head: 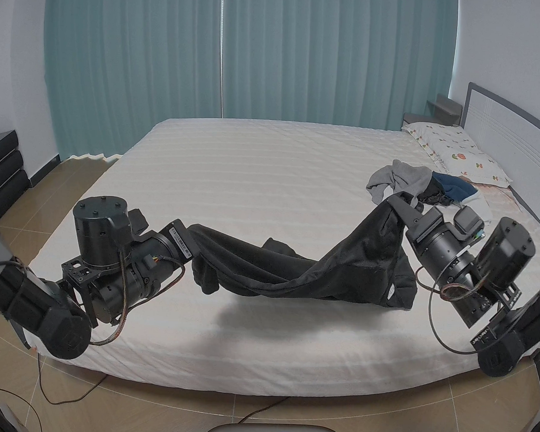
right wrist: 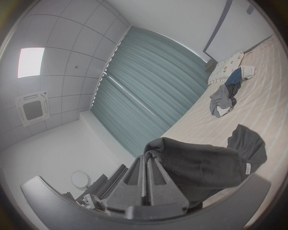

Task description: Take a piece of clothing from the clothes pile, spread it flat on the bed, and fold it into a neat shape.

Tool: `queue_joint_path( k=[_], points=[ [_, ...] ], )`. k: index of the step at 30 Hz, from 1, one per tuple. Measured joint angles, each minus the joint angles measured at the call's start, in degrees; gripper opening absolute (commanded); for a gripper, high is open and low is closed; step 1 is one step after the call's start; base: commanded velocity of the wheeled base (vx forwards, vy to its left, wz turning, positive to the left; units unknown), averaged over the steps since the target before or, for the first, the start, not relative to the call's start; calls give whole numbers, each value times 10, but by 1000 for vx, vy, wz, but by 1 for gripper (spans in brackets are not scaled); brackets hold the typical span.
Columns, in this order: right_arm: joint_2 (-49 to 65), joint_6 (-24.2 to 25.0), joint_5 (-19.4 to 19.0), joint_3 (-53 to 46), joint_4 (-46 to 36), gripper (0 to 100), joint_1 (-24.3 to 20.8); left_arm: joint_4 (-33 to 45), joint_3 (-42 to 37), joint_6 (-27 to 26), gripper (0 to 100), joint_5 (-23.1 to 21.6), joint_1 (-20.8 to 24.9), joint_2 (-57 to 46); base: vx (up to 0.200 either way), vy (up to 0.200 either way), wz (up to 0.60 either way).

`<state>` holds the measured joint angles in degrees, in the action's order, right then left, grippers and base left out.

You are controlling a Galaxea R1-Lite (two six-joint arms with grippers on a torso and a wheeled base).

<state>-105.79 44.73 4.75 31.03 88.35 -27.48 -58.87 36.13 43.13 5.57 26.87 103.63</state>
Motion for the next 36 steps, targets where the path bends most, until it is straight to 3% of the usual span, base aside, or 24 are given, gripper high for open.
queue_joint_path(
  k=[5,10,20,28,36],
  points=[
    [84,-15,0,-11,-46,0,-3,24,-1,-4,0,0,5,-44,0,0,0],
    [182,-32,0,17,-167,0,4,62,17,-9,0,1,6,-82,0,0,0],
    [297,-44,-3,243,-408,0,57,230,169,-11,0,2,-4,-131,0,0,0],
    [281,-47,-2,451,-572,0,102,357,325,-3,0,0,-20,-122,0,0,0],
    [181,-47,-1,521,-608,0,121,412,405,28,0,-4,-34,-62,125,0,0]
  ],
)
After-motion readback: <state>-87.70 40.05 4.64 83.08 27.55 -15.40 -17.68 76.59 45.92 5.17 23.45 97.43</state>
